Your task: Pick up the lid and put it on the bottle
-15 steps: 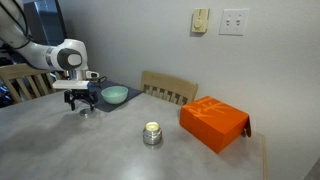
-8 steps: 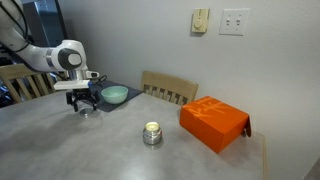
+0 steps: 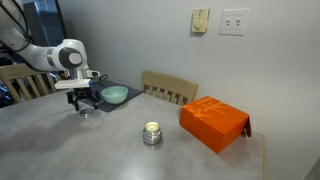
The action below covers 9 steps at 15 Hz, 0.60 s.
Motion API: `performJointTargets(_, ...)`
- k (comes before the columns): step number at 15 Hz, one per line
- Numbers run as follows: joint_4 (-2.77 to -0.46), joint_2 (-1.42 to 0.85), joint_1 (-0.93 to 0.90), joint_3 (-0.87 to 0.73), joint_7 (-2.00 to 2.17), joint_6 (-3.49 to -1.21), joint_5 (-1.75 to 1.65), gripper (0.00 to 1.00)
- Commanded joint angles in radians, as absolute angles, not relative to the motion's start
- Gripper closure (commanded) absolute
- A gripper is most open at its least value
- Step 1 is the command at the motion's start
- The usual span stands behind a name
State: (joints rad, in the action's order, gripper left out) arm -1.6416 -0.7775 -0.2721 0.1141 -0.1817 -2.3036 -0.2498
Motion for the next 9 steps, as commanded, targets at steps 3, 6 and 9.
performJointTargets(3,-1.583,-0.810,-0.267,0.119,-0.197,-2.237,-0.252,0.00)
performJointTargets(6,-1.560,-0.833,-0.270,0.119,-0.197,-2.206,-0.252,0.00)
performJointTargets(9,-1.534,-0.862,-0.272,0.122,-0.202,-2.172,-0.251,0.00)
